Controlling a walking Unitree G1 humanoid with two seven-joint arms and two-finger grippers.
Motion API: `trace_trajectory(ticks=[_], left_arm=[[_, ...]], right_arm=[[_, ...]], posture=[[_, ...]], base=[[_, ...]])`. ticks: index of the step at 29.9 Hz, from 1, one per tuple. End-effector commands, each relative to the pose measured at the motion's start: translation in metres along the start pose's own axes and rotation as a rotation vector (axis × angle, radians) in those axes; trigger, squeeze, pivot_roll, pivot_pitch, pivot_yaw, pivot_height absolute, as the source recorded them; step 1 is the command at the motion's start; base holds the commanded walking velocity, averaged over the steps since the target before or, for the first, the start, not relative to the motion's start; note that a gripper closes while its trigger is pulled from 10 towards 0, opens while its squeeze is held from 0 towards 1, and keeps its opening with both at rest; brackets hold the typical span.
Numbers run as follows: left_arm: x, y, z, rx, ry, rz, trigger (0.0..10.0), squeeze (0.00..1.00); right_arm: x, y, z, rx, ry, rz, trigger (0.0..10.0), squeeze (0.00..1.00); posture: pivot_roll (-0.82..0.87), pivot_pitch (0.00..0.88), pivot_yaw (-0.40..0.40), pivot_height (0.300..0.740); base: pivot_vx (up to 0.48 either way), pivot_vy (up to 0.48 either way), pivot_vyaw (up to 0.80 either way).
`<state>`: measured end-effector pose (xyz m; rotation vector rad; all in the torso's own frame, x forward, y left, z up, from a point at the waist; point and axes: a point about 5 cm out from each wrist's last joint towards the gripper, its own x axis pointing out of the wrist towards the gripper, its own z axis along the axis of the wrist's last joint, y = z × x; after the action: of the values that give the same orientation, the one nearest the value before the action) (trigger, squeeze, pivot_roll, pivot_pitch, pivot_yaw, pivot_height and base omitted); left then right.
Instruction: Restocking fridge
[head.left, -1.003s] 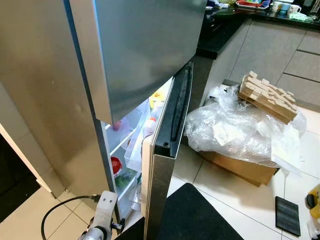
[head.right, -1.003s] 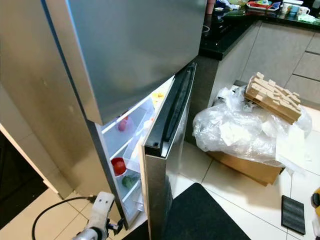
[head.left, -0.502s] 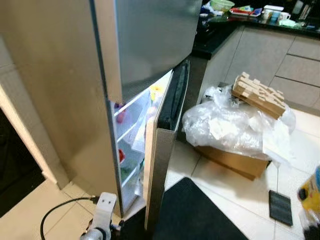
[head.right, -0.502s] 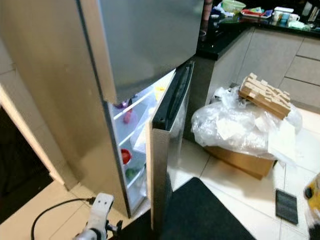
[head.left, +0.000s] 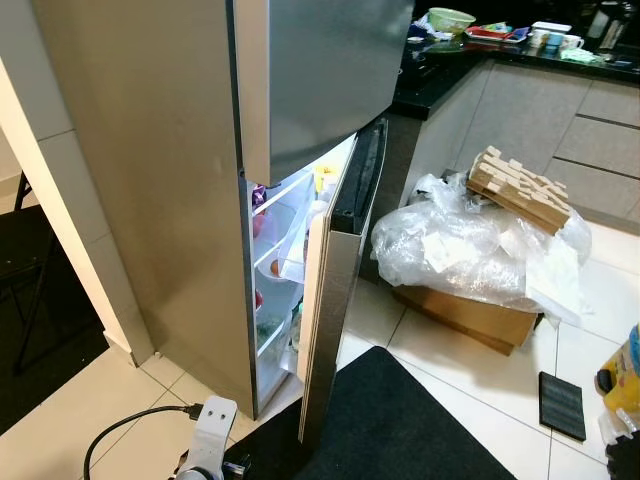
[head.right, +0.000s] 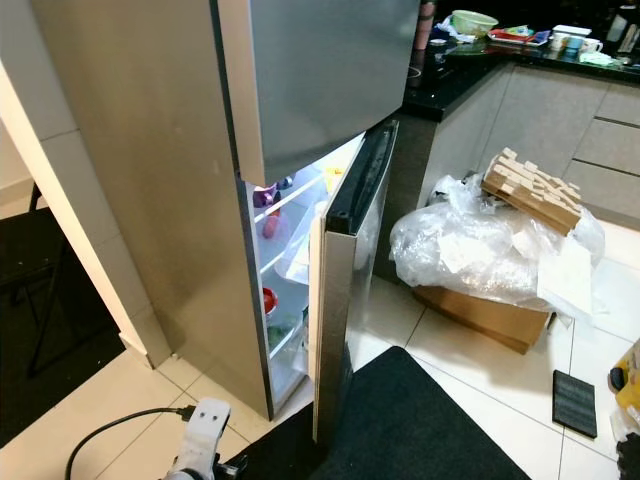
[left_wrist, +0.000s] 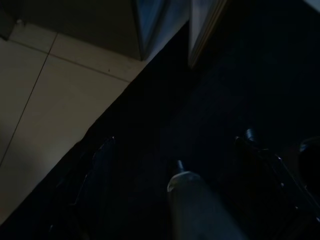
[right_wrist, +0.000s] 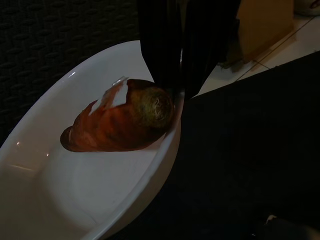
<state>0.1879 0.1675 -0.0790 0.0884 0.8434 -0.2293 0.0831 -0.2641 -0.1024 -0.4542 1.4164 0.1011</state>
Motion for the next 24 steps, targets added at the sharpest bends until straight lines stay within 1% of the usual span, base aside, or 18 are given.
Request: trace_trajectory(ticks=[1,3,7,11,14,18,21,22,24], left_arm=[[-0.002,0.001,-0.006,0.002,0.033,-0.001,10.0,0.0],[-0.004,0.001,-0.016,-0.022,0.068,-0.013,10.0,0.0],[-0.007,0.0,-0.026,-0.042,0.106,-0.019,10.0,0.0],[-0.008,0.002,-0.027,-0.044,0.107,0.002,10.0,0.0],[-0.007,0.001,-0.025,-0.068,0.093,-0.001,10.0,0.0],[-0.005,0.003,-0.018,-0.068,0.069,0.0,10.0,0.0],[-0.003,0.006,-0.007,-0.073,0.028,0.009,10.0,0.0],[-0.003,0.006,-0.007,-0.073,0.028,0.009,10.0,0.0],[-0.001,0.01,0.004,-0.091,-0.021,0.018,10.0,0.0]], right_arm=[[-0.001,-0.005,0.007,0.0,-0.023,-0.014,10.0,0.0],[-0.001,-0.004,0.007,-0.003,-0.023,-0.012,10.0,0.0],[-0.001,-0.005,0.007,-0.009,-0.025,-0.012,10.0,0.0],[-0.001,-0.005,0.008,-0.013,-0.026,-0.013,10.0,0.0],[-0.001,-0.004,0.008,-0.014,-0.027,-0.013,10.0,0.0],[0.0,-0.003,0.009,-0.013,-0.028,-0.011,10.0,0.0],[0.0,-0.002,0.009,-0.009,-0.027,-0.008,10.0,0.0],[0.0,-0.002,0.009,-0.009,-0.027,-0.008,10.0,0.0],[0.0,-0.001,0.008,-0.008,-0.025,-0.007,10.0,0.0]], posture=[[0.03,0.0,-0.04,0.74],[0.03,0.0,-0.04,0.74],[0.03,0.0,-0.041,0.74],[0.03,0.0,-0.041,0.74],[0.03,0.0,-0.04,0.74],[0.03,0.0,-0.038,0.74],[0.02,0.0,-0.036,0.74],[0.02,0.0,-0.036,0.74],[0.02,0.0,-0.035,0.74]], base=[[0.0,0.0,0.0],[0.0,0.0,0.0],[0.0,-0.381,0.0],[0.0,-0.474,0.0],[0.0,0.0,0.0],[0.0,0.0,0.0],[0.0,0.0,0.0],[0.0,0.0,0.0],[0.0,0.0,0.0]])
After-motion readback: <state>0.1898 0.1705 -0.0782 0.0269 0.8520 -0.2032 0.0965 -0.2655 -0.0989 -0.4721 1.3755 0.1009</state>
